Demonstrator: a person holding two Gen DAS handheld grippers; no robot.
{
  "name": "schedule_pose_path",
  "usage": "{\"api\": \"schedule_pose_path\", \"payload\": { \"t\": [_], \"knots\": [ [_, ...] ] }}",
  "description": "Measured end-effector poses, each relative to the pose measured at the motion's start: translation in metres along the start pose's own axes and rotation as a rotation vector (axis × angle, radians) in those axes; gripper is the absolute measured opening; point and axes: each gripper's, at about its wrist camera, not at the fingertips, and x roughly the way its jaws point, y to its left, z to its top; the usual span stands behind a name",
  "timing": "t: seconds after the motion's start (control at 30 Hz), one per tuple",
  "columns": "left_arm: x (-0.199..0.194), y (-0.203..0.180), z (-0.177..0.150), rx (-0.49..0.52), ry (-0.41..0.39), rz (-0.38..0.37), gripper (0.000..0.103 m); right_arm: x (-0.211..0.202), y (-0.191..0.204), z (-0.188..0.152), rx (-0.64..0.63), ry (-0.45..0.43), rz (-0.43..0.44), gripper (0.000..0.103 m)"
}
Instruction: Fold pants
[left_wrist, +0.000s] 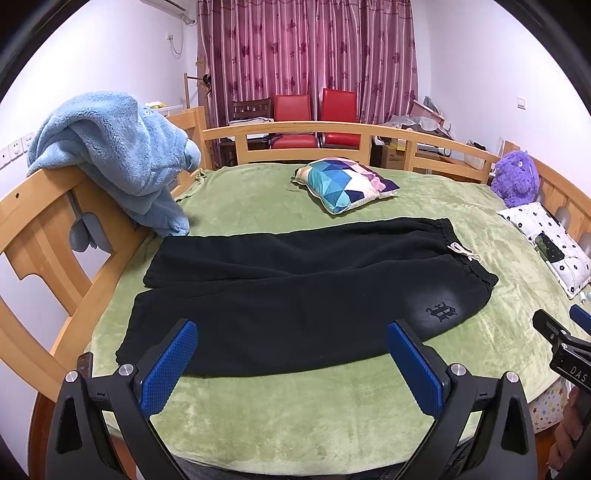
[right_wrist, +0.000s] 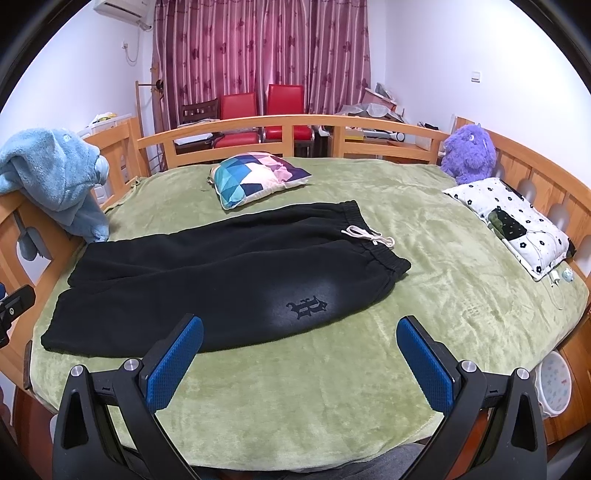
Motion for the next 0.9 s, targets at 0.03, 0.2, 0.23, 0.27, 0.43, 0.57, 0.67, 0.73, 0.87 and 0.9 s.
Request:
{"api": "schedule_pose_path", "payload": {
  "t": [0.03,0.2,0.23,0.27,0.43,0.57,0.67,0.73,0.87,0.9],
  "knots": [
    [-0.0001,0.0000,0.0001,0.001,0.000,-0.001,0.103,-0.0006,-0.0002,0.0008,-0.001,0.001,0.001,0.103],
    [0.0005,0.0026,0.0008,-0.008,0.001,-0.004,0.103,-0.0008,-0.0006,-0.0004,-0.001,0.000,0.000,0.103],
    [0.0001,0.0029,0.0014,-0.010,0.000,-0.003,0.103,-0.0017,-0.0009,0.0000,-0.002,0.000,-0.001,0.103],
    [0.0003,0.0037,0.0018,-0.012,0.000,-0.005,0.103,-0.0015,-0.0007,0.0000,-0.004,0.000,-0.003,0.103],
    [0.0009,0.0040,0.0020,-0.014,0.003,-0.003,0.103,-0.0009,-0.0008,-0.0007,-0.005,-0.001,-0.001,0.103],
    [0.0012,0.0044,0.0026,-0.017,0.004,-0.007,0.103,-0.0011,-0.0001,0.0001,-0.004,0.001,0.000,0.103],
    [0.0016,0.0046,0.0027,-0.017,0.003,-0.004,0.103,-0.0016,0.0016,0.0008,-0.005,0.002,-0.002,0.103],
    [0.0017,0.0051,0.0026,-0.019,0.004,-0.011,0.103,-0.0017,0.0012,0.0007,-0.005,0.002,0.001,0.103],
    [0.0024,0.0040,0.0026,-0.017,0.004,-0.011,0.103,-0.0011,0.0007,0.0013,-0.006,0.002,0.000,0.103],
    [0.0022,0.0039,0.0024,-0.018,0.004,-0.010,0.103,-0.0003,0.0015,0.0014,-0.005,0.002,0.001,0.103]
  ]
}}
